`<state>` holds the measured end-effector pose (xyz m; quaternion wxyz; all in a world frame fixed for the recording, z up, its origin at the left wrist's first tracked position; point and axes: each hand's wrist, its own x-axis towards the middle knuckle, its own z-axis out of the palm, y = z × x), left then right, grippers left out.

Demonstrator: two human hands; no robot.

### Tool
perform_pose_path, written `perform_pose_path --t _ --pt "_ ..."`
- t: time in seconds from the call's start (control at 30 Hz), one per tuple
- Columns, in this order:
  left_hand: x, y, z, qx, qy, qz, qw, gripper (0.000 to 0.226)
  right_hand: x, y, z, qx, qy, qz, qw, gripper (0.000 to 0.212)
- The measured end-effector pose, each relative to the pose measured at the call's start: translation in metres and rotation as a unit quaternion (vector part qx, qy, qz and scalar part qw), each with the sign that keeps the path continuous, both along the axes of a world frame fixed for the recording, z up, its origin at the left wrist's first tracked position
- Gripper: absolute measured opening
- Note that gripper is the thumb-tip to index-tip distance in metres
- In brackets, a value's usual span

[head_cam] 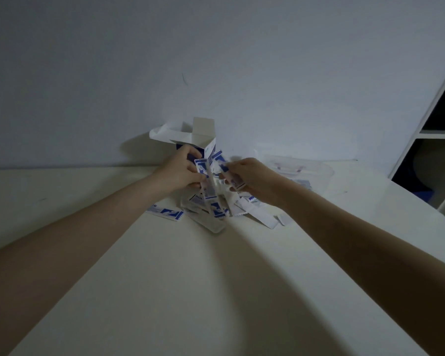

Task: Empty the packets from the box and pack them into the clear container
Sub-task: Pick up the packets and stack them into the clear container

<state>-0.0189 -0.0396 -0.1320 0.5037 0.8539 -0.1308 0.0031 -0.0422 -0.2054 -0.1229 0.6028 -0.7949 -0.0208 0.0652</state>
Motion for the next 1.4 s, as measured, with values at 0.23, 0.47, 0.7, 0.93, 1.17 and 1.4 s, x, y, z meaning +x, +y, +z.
perform_pose_path --t 0.23,0.47,0.7,0.93,1.17,1.4 --pt "-0.006 0.006 0.003 0.193 -0.045 -0.095 0.976 0.05 0.004 0.008 -0.003 -0.067 -0.065 -0.066 0.993 0.007" --pt "-0.005 0.049 -0.003 0.457 0.074 -0.139 0.875 0.041 0.001 0.013 -0.007 -0.352 -0.025 -0.001 0.936 0.032" --pt "-0.002 0.05 -0.009 0.416 0.055 -0.122 0.9 0.02 -0.009 0.04 -0.027 -0.454 -0.111 0.034 0.883 0.004" --pt "-0.005 0.052 0.005 0.229 0.007 -0.044 0.972 0.024 -0.008 0.027 -0.007 -0.404 -0.155 -0.001 0.902 0.023" --pt "-0.009 0.018 0.016 -0.029 0.014 -0.013 0.999 0.023 -0.007 0.004 0.012 -0.012 0.003 -0.016 1.0 0.016" --pt "-0.003 -0.013 0.008 0.084 -0.022 -0.092 0.992 0.02 -0.01 0.003 0.004 -0.074 -0.05 -0.044 0.995 0.008"
